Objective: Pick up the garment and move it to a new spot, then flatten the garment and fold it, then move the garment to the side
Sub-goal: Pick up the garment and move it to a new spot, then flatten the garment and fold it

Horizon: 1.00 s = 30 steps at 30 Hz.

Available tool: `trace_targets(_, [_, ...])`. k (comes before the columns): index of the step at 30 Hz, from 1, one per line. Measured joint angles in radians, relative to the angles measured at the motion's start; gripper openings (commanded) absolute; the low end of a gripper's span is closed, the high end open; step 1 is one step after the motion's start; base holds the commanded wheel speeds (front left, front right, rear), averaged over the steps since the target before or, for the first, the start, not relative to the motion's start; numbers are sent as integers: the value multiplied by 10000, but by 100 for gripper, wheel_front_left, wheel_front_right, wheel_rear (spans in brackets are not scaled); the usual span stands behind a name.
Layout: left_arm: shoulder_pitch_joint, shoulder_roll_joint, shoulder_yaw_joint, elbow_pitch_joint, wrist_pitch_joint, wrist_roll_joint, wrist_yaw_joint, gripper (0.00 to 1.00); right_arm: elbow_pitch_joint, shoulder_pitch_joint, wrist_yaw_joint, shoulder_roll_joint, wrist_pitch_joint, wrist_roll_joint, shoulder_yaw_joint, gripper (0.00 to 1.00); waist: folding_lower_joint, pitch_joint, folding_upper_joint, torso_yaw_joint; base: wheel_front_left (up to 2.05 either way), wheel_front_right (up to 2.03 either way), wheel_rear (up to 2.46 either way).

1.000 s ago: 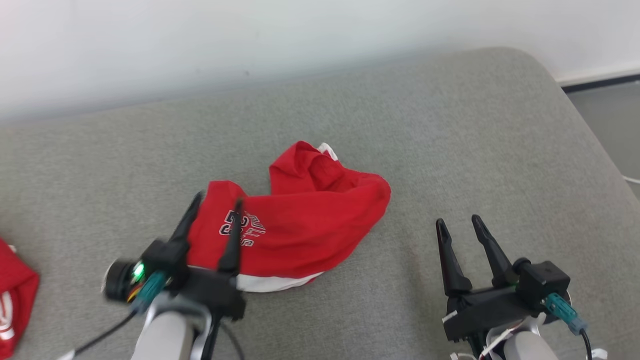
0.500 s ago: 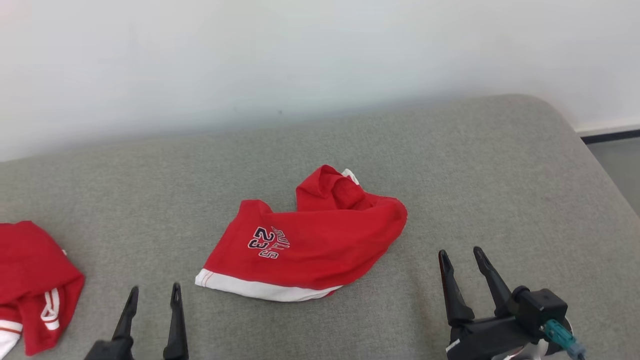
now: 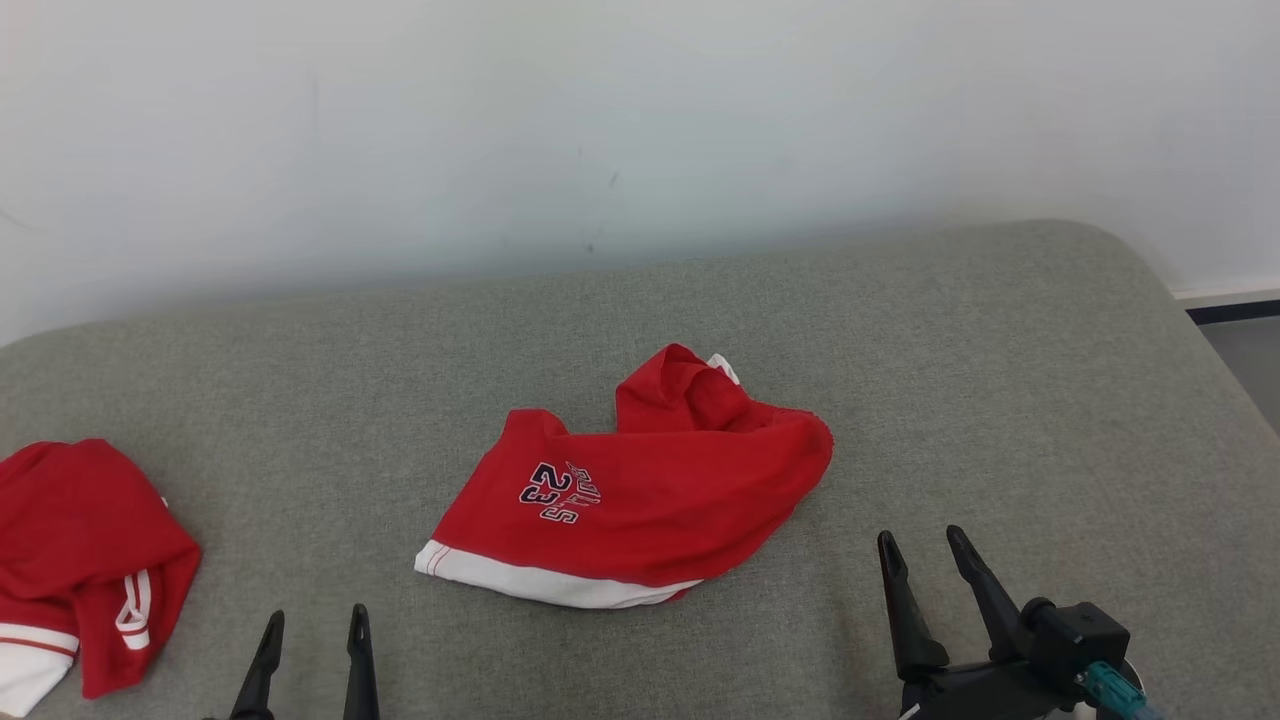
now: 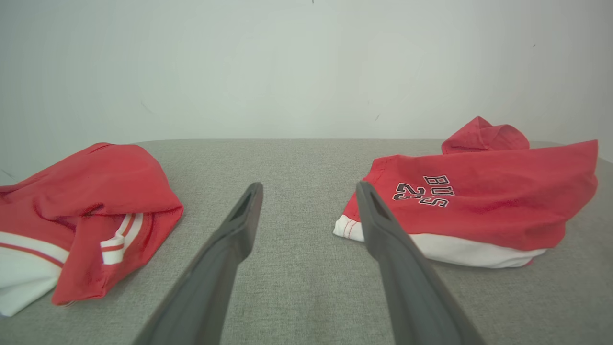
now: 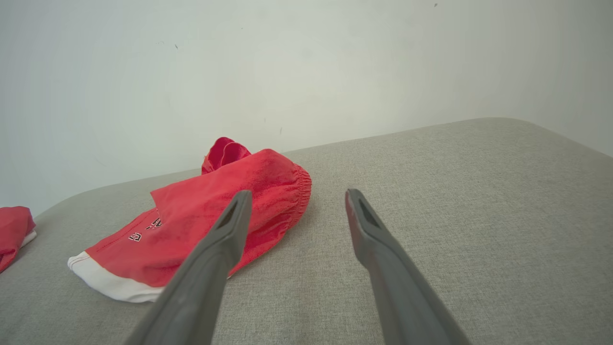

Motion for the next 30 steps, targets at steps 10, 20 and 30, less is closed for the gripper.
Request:
trace_targets(10, [-634, -8, -688, 1007, 0, -554, -8, 100, -127, -59, 0, -109, 0, 2, 73, 100, 0, 487, 0, -21, 0, 0, 0])
trace_targets(20, [-2515, -17, -752, 2477, 0, -976, 82, 100, -305, -770, 0, -253, 0, 84, 267, 100, 2, 1739, 1, -279, 0, 0, 0])
trace_targets(30, [-3382, -33, -458, 3482, -4, -1206, 251, 42, -378, -1119, 0, -268, 0, 211, 224, 100, 3, 2798, 1, -706, 0, 0, 0])
